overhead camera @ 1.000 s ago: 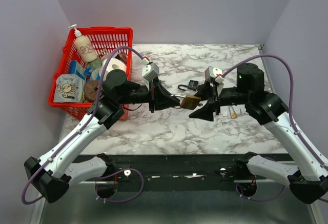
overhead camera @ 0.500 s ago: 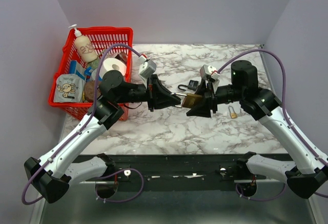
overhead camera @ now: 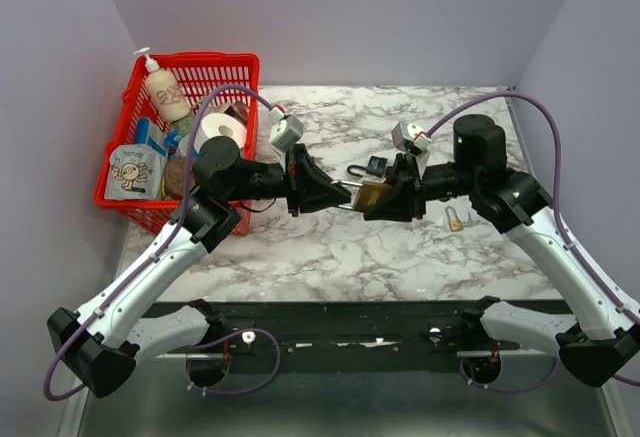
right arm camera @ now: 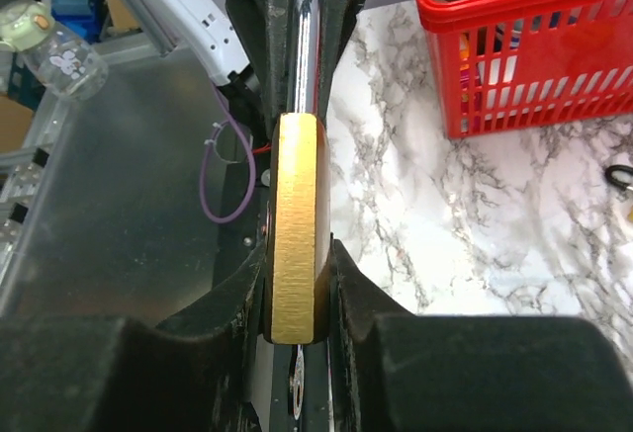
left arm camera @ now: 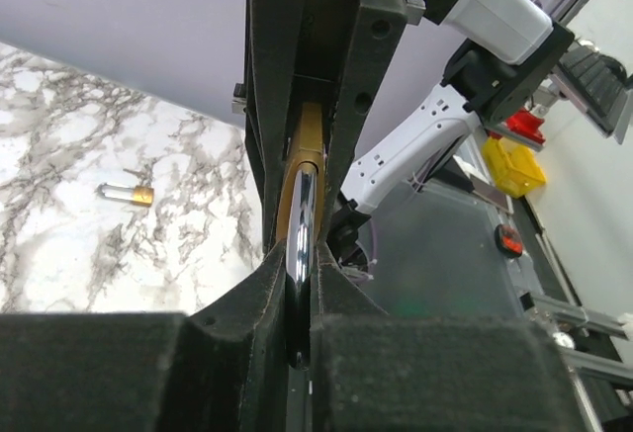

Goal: Lock with the key
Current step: Lock the lock.

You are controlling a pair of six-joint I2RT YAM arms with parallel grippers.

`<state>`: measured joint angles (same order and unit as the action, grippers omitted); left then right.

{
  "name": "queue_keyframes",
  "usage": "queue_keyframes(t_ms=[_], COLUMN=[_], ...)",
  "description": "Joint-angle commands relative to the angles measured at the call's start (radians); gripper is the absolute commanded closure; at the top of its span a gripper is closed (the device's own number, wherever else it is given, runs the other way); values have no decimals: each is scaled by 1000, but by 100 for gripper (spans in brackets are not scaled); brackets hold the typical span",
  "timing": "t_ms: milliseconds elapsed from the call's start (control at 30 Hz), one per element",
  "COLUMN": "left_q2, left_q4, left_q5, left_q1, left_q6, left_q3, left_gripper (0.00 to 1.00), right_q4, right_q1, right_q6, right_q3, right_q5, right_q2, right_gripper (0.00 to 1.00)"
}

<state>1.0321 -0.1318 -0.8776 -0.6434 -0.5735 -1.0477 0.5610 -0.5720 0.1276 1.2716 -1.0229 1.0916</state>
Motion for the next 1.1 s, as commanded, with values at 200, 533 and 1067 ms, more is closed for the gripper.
queue_keyframes(t_ms=[200, 533, 1067], left_q2=[14, 3, 10], left_q4=[371, 551, 365], left_q5=[-148, -135, -118], left_q1=[60, 62, 10], left_q6=[316, 434, 319], left_q3=[-152, -147, -74], left_gripper=[50, 48, 88], right_q4=[53, 119, 155], right_q1=[-3, -3, -6], right_q6=[55, 135, 142], right_q3=[31, 63, 100], right_q5=[-78, -95, -123], right_q2=[-6, 19, 60], right_gripper=[99, 99, 99])
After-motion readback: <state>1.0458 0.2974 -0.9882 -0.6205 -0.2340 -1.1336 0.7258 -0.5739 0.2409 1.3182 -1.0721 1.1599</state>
